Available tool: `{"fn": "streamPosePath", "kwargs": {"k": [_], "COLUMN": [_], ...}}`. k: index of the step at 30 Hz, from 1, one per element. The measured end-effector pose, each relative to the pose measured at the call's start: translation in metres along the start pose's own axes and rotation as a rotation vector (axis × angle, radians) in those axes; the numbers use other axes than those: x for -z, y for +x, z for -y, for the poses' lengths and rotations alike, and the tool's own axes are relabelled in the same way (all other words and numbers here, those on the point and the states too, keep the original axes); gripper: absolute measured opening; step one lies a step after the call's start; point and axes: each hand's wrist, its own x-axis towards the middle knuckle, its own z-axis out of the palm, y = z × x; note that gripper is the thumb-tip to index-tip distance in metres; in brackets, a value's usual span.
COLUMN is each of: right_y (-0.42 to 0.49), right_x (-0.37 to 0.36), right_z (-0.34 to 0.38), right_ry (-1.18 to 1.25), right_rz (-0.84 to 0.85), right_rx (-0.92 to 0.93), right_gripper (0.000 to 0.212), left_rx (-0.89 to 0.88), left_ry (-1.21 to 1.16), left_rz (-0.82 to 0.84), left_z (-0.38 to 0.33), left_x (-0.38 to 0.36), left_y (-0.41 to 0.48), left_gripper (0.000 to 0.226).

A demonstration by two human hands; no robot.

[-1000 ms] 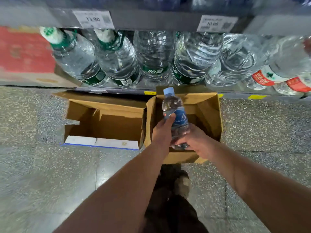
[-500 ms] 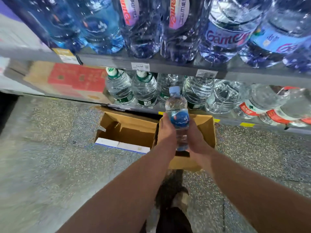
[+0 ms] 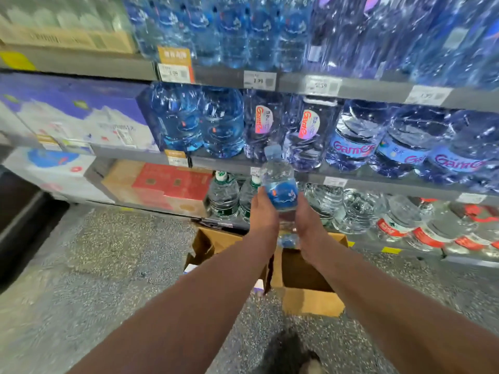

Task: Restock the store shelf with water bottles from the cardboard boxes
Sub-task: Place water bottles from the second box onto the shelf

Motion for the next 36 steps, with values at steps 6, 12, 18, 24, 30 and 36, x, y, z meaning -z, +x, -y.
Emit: {"fn": "streamPosePath", "kwargs": {"k": [6, 12, 18, 24, 30, 36], "right_y": [-0.061, -0.120, -0.157, -0.162, -0.146, -0.131], "right_x": [-0.046, -0.081, -0.098, -0.101, -0.106, -0.122], "right_z": [0.047, 0.100, 0.154, 0.195, 0.243, 0.276], "right_ry": [0.077, 0.052, 0.100, 0.064, 0.041, -0.018], "right_rz": [-0.001, 0.006, 0.085, 0.114, 0.141, 0.153], "right_rx": [0.142, 0.210, 0.317, 0.447, 0.459, 0.447], "right_gripper": [0.054, 0.050, 0.039, 0.041, 0.044, 0.052], "left_rx": [-0.193, -0.301, -0.402, -0.423, -0.435, -0.459], "left_ry": [0.038, -0.071, -0.159, -0.160, -0.260, -0.290], "left_rz": [0.027, 0.132, 0.068, 0.039, -0.010, -0.066], "left_z": [-0.068, -0.132, -0.192, -0.236, -0.279, -0.310], "left_x": [0.052, 0.096, 0.114, 0.110, 0.098, 0.103], "left_y": [-0.034, -0.074, -0.095, -0.104, -0.106, -0.102], "left_gripper": [0.059, 0.059, 0.053, 0.056, 0.051, 0.053]}}
